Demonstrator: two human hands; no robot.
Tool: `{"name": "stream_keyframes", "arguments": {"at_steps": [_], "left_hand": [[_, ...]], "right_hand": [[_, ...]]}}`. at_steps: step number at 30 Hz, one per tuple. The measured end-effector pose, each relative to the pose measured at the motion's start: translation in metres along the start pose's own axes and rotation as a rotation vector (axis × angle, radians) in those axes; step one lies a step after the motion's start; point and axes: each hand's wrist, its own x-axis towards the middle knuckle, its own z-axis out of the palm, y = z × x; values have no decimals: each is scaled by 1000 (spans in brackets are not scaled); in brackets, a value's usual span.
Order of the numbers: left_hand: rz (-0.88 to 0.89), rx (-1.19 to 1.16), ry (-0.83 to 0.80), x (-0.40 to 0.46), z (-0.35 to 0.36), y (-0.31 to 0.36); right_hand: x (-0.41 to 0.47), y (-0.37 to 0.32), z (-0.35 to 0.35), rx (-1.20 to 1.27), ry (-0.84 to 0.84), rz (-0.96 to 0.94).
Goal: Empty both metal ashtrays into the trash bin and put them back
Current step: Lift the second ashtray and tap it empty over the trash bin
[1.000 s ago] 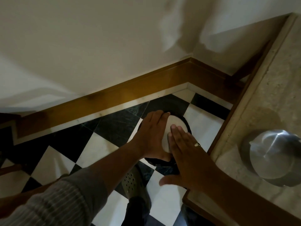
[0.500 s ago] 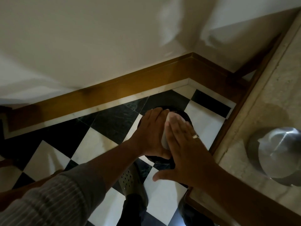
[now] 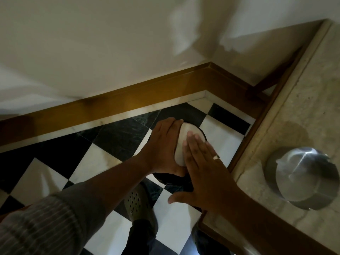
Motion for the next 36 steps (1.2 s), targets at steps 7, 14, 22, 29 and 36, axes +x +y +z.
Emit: {"name": "stream_keyframes", "arguments": {"at_steps": [7,14,22,29,36], "left_hand": [[41,43,-4,0,-5,-2],[107,140,-59,4,-9,-2],[78,143,-94,-1,-6,-2],[66,96,-69,-6,-6,1],[93,116,-42,-2,-9,5]], "right_hand": [[-4,4,1,11,37,-96],[-3,19,-3,-54,14,-180],[-8,13,0,-9,31,-100],[-8,10,-2,-12,49,-70],[-12,8,1,5,70,-55]]}}
